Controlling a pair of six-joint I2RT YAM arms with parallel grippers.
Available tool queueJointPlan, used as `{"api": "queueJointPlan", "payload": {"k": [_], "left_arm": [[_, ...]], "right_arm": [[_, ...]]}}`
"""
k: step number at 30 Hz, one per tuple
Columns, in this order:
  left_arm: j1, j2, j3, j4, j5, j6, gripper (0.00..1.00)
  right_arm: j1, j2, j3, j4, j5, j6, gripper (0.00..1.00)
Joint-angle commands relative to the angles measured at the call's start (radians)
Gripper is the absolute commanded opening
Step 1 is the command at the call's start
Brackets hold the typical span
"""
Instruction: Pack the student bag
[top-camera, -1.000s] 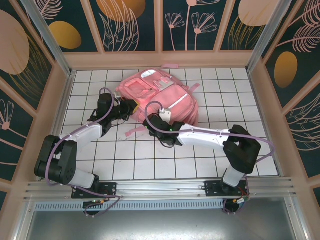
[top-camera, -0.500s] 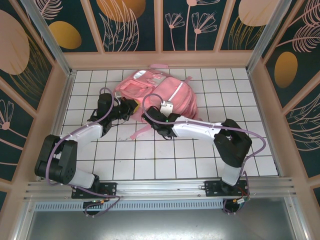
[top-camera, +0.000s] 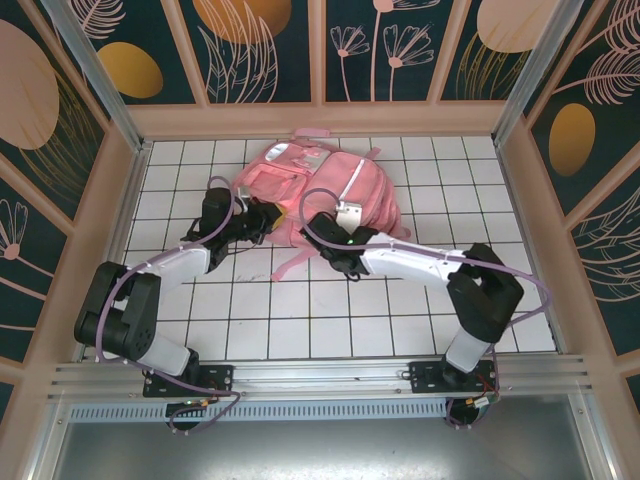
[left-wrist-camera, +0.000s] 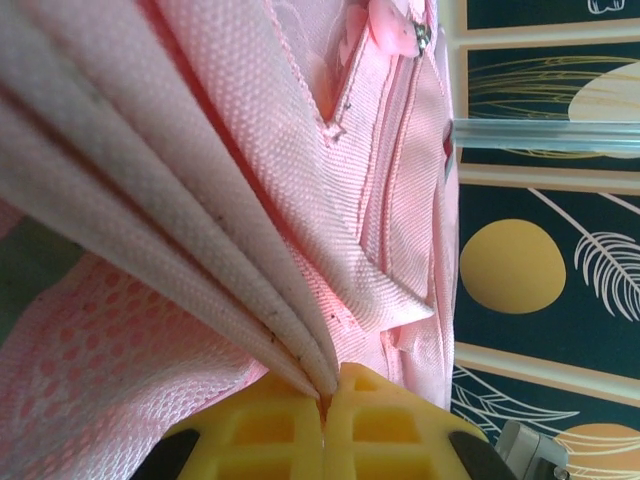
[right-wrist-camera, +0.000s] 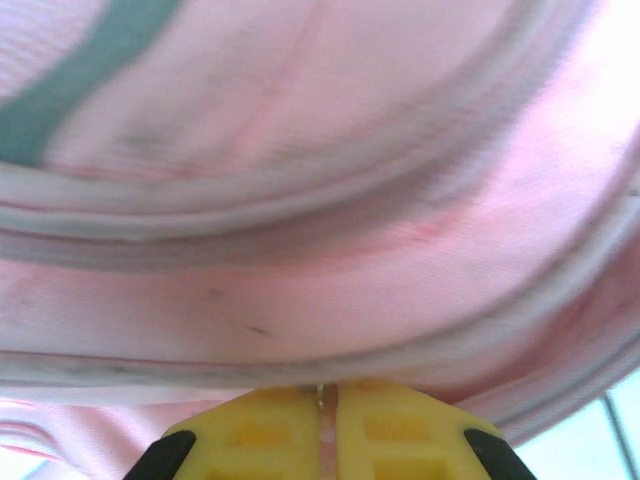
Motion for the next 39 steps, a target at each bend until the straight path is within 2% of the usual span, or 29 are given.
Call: {"api": "queueJointPlan", "payload": {"k": [1, 6, 11, 14, 17, 24, 34, 39], "left_arm": [[0.012, 0.007, 0.035, 0.047, -0.006, 0.041, 0.0], [0.013, 0.009, 0.037, 0.039, -0.01, 0.051, 0.0], [0.011, 0.014, 0.05, 0.033, 0.002, 0.059, 0.0], [0.013, 0.012, 0.06, 0.016, 0.002, 0.072, 0.0], [0.012, 0.011, 0.068, 0.005, -0.002, 0.079, 0.0], [0.012, 0.011, 0.067, 0.002, 0.001, 0.081, 0.0], [0.012, 0.008, 0.067, -0.003, -0.001, 0.082, 0.0], [0.012, 0.01, 0.068, -0.004, -0.002, 0.084, 0.0]], "right_arm": [[-0.068, -0.077, -0.062, -0.041, 0.064, -0.1, 0.04], [-0.138, -0.16, -0.144, 0.051, -0.008, -0.205, 0.08], [-0.142, -0.234, -0.2, 0.212, -0.232, -0.386, 0.24], [-0.145, -0.249, -0.218, 0.246, -0.307, -0.453, 0.33], [-0.163, -0.237, -0.214, 0.241, -0.316, -0.48, 0.38], [-0.202, -0.194, -0.209, 0.214, -0.338, -0.512, 0.39], [-0.214, -0.179, -0.24, 0.194, -0.323, -0.445, 0.3], [-0.206, -0.223, -0.262, 0.184, -0.343, -0.416, 0.43]]}}
